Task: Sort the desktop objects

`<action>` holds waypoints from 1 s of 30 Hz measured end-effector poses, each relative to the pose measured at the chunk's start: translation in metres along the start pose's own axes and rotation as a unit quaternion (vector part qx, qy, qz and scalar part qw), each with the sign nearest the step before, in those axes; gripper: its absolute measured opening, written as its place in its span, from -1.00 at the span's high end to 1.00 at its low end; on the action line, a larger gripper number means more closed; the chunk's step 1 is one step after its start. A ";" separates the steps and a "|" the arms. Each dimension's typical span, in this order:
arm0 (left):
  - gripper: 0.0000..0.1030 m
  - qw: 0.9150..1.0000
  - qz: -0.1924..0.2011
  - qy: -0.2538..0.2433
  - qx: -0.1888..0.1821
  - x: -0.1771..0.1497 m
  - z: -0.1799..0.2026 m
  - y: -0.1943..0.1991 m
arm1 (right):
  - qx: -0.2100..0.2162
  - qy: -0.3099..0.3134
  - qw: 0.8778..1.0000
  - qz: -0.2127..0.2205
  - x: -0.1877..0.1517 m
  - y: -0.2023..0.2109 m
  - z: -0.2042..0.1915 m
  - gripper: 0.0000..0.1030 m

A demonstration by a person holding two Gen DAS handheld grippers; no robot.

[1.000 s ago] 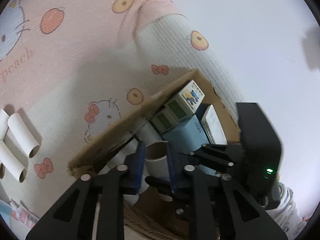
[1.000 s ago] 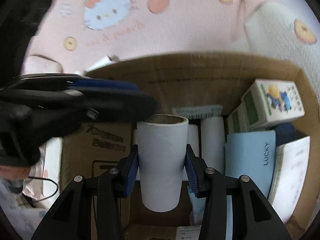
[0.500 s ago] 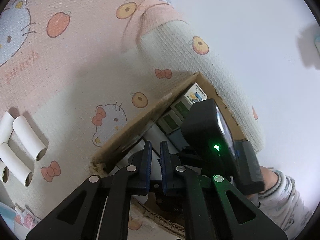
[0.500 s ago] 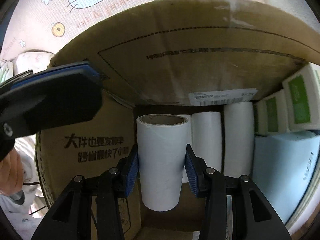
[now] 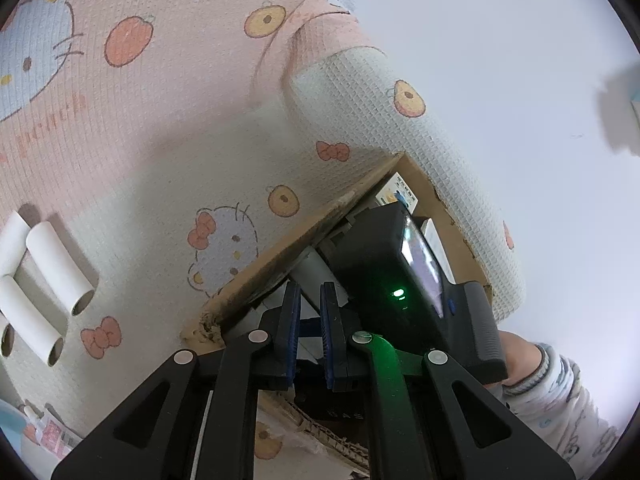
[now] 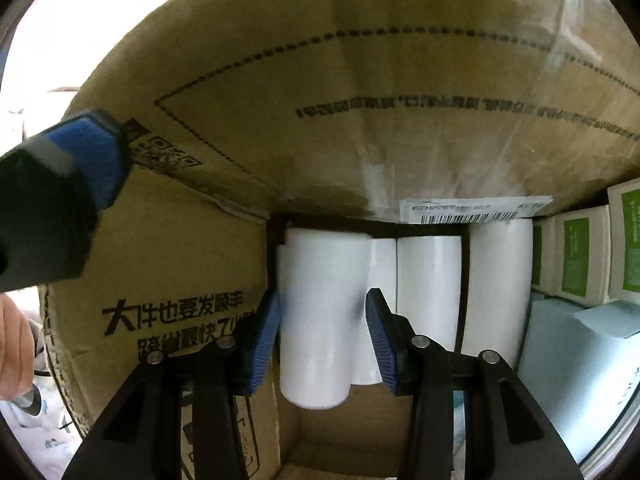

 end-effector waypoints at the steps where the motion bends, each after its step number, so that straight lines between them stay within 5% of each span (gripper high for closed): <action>1: 0.78 1.000 -0.001 0.005 -0.002 -0.001 -0.002 0.001 | 0.004 -0.003 1.000 0.001 -0.001 0.002 0.000 0.20; 3: 0.71 1.000 0.002 0.010 -0.008 -0.001 -0.002 0.001 | 0.005 -0.011 1.000 0.007 -0.002 0.009 0.002 0.19; 8: 0.16 1.000 0.014 -0.001 -0.011 -0.002 0.003 0.008 | -0.015 -0.016 0.999 0.044 -0.014 0.038 0.002 0.19; 15: 0.16 0.999 0.025 -0.011 -0.029 -0.005 0.012 0.014 | -0.055 -0.018 0.996 0.063 -0.036 0.072 -0.009 0.19; 19: 0.84 0.999 0.023 -0.015 -0.026 -0.010 0.013 0.017 | -0.076 0.000 0.994 0.077 -0.040 0.088 -0.012 0.18; 30: 0.88 0.997 0.075 -0.026 -0.003 -0.021 0.005 0.047 | -0.102 0.031 0.984 0.144 -0.041 0.109 -0.031 0.18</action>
Point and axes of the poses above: each gripper's, at about its wrist camera, not at the fingertips, and y roughly against the way its jaws point, z to its right, x to its top, the point moved 2 cm from there along -y, roughly the way its jaws point, and after that the axes turned 9 degrees about -y, right-handed, at the moved point
